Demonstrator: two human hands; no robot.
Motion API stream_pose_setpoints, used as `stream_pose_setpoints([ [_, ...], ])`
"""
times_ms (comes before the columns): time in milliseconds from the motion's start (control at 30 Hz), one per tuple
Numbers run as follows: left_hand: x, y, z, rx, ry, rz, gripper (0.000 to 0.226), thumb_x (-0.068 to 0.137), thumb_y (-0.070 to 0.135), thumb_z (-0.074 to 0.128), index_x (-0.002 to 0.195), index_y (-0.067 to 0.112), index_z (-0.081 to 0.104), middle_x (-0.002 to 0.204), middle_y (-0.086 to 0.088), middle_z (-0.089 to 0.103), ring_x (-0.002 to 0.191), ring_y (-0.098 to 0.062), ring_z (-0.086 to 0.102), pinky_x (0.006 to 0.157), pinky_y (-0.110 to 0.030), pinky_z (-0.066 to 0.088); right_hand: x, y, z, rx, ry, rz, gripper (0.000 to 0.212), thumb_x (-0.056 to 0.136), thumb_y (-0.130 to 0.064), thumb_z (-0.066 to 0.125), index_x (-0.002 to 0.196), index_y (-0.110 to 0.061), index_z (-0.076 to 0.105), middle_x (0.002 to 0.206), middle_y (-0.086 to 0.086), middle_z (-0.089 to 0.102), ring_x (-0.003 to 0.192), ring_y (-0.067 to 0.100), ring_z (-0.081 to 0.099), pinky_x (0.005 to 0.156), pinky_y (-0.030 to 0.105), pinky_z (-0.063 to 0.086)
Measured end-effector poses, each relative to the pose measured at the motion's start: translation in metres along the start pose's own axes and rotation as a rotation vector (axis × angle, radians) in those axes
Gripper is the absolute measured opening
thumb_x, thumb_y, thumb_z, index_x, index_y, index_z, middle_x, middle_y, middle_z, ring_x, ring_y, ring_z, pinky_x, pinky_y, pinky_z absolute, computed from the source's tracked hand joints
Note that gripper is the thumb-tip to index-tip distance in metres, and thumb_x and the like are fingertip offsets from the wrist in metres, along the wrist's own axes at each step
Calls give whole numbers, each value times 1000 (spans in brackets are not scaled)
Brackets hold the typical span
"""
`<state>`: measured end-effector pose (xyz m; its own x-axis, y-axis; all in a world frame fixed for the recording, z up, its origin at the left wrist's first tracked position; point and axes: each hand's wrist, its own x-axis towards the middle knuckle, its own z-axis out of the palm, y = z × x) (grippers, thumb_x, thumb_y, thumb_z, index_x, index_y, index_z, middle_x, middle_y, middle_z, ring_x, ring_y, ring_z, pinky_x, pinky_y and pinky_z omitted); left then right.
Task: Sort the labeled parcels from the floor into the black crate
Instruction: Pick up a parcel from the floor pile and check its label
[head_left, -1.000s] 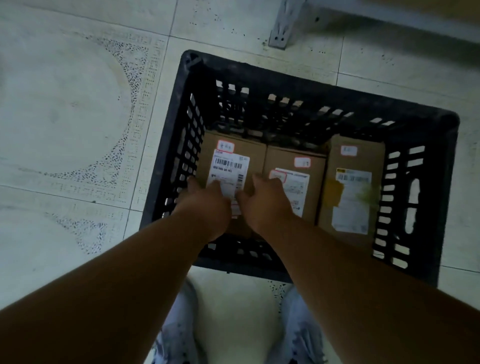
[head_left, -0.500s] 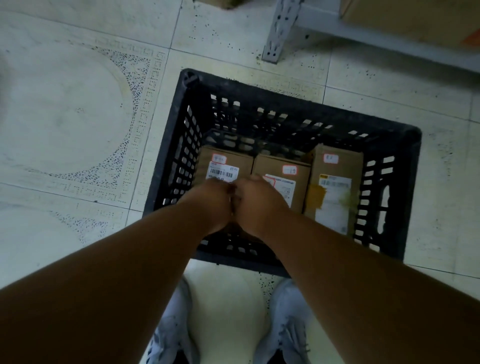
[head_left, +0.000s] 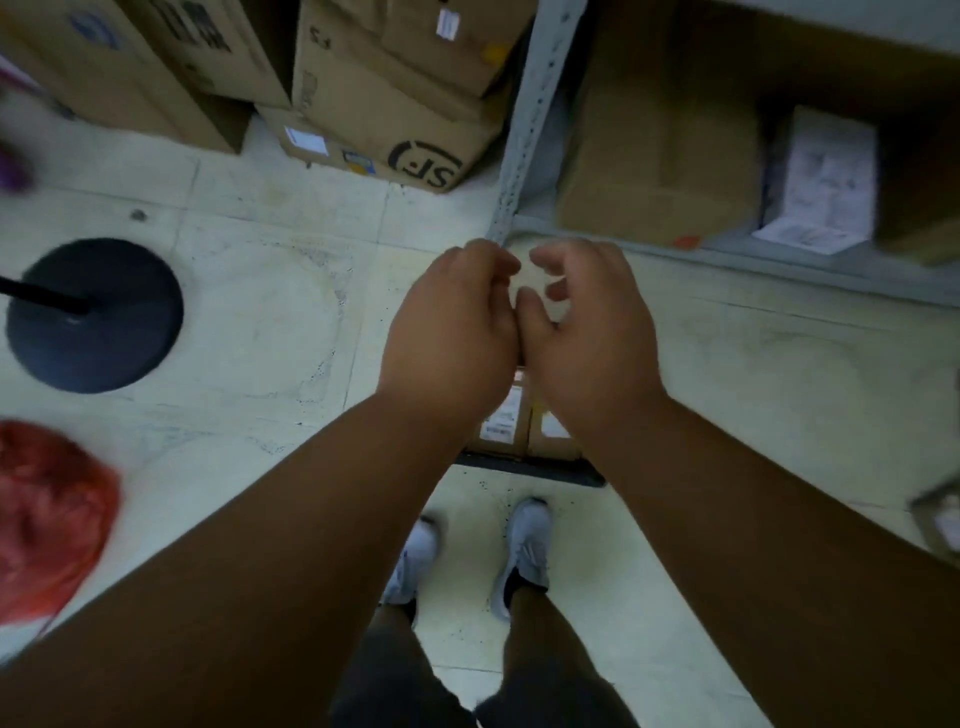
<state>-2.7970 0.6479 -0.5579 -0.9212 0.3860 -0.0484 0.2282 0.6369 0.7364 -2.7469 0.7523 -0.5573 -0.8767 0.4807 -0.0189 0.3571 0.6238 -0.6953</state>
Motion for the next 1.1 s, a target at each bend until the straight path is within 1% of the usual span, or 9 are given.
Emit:
stream_pose_setpoints([
  [100, -25, 55, -34, -115, 2, 20, 19, 100, 24, 45, 114, 27, 58, 101, 14, 58, 89, -4, 59, 71, -18, 44, -26, -46, -66, -30, 134, 21, 28, 91, -26, 62, 119, -23, 60, 114, -10, 52, 102, 12, 58, 85, 33, 51],
  [200, -50, 94, -59, -137, -78, 110, 16, 101, 28, 43, 111, 31, 55, 103, 14, 59, 88, -1, 57, 70, -19, 43, -60, -70, -118, -70, 279, 132, 35, 91, -29, 63, 125, -23, 56, 123, -5, 55, 112, 16, 55, 93, 45, 49],
  [300, -66, 124, -80, -114, -162, 264, 23, 97, 35, 37, 109, 31, 55, 99, 13, 58, 80, 5, 48, 67, -5, 35, -99, -75, -164, -45, 436, 240, 44, 91, -31, 65, 132, -24, 50, 126, -4, 53, 118, 16, 51, 100, 46, 47],
  [500, -89, 205, -82, -141, -247, 512, 13, 101, 26, 45, 105, 35, 53, 89, 22, 49, 82, 14, 51, 65, -2, 37, -148, -71, -232, 15, 698, 303, 51, 88, -29, 69, 135, -22, 48, 126, -8, 48, 121, 14, 50, 102, 46, 48],
  [633, -115, 267, -61, -164, -289, 696, 13, 100, 24, 48, 109, 34, 52, 96, 21, 47, 91, 13, 50, 74, -1, 38, -170, -63, -274, 4, 790, 246, 54, 86, -28, 72, 134, -24, 47, 122, -13, 41, 121, 13, 50, 99, 45, 50],
  [733, -141, 310, -35, -198, -328, 762, 14, 99, 23, 50, 100, 37, 48, 89, 24, 48, 91, 15, 50, 70, -2, 39, -201, -38, -313, -32, 853, 258, 56, 85, -27, 74, 133, -24, 46, 126, -7, 45, 121, 15, 51, 98, 45, 50],
  [833, -172, 349, -1, -210, -413, 796, 13, 98, 27, 51, 102, 39, 47, 92, 25, 49, 89, 9, 53, 63, -9, 41, -242, -1, -355, -65, 900, 312, 56, 84, -28, 74, 133, -23, 48, 129, -4, 47, 121, 15, 52, 99, 44, 50],
  [967, -211, 401, 54, -249, -486, 826, 13, 94, 38, 47, 107, 41, 47, 96, 27, 50, 91, 11, 53, 65, -8, 39, -297, 51, -411, -114, 943, 431, 56, 85, -33, 73, 134, -26, 47, 130, -5, 49, 122, 13, 51, 100, 43, 49],
  [1100, -249, 440, 114, -299, -556, 798, 16, 95, 34, 52, 109, 40, 47, 100, 24, 51, 94, 9, 53, 69, -13, 43, -345, 102, -460, -69, 986, 517, 53, 87, -28, 70, 131, -33, 42, 126, -9, 47, 119, 12, 52, 99, 45, 50],
])
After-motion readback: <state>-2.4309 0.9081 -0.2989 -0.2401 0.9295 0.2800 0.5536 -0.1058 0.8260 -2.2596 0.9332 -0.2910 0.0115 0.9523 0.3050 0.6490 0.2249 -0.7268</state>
